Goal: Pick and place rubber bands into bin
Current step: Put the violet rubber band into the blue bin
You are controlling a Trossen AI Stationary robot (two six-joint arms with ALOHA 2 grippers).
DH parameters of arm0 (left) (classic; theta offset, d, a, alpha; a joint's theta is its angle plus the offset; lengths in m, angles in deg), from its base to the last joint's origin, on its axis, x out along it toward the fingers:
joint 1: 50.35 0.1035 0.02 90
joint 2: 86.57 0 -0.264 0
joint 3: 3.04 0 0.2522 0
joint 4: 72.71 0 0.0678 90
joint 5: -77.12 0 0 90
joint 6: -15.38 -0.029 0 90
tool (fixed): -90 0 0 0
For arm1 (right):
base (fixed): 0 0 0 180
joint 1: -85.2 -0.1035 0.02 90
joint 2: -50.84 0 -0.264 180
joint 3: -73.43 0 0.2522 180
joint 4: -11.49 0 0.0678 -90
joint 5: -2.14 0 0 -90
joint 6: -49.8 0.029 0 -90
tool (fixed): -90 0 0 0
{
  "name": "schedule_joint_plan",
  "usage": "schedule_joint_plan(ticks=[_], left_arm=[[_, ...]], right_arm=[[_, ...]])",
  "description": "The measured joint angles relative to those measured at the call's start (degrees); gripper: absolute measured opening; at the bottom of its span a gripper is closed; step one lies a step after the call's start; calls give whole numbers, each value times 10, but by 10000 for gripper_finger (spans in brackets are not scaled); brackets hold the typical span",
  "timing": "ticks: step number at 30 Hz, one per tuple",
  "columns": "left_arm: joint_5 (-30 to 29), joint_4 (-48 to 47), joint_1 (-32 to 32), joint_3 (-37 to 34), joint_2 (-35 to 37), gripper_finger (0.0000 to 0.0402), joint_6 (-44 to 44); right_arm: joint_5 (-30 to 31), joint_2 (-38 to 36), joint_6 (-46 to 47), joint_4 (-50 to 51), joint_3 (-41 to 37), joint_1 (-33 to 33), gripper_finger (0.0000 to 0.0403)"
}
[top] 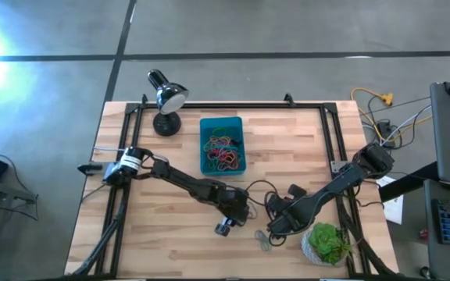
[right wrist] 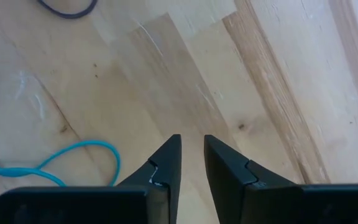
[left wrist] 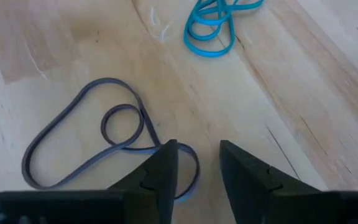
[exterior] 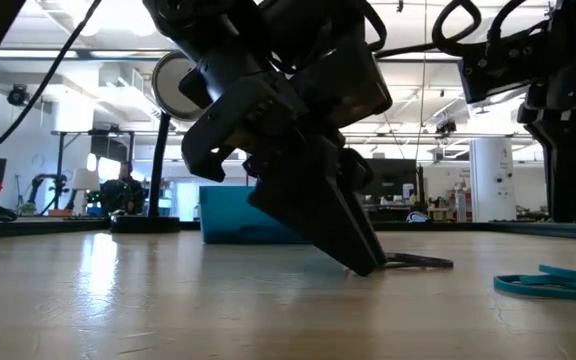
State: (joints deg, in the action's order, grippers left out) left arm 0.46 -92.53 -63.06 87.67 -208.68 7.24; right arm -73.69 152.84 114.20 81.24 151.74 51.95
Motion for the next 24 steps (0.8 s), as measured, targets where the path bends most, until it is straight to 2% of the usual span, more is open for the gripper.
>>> schedule_joint_plan(ticks=[8, 18, 22, 24], left_arm=[[3, -4, 0, -2, 0, 7, 1], [-7, -31, -1, -5, 26, 0, -11], [-23, -79, -2, -9, 57, 0, -15], [-50, -96, -2, -9, 74, 0, -17]], right_arm=[[0, 0, 0, -1, 3, 0, 64], [0, 1, -3, -3, 5, 0, 63], [0, 1, -3, -5, 5, 0, 63], [0, 1, -3, -5, 4, 0, 63]])
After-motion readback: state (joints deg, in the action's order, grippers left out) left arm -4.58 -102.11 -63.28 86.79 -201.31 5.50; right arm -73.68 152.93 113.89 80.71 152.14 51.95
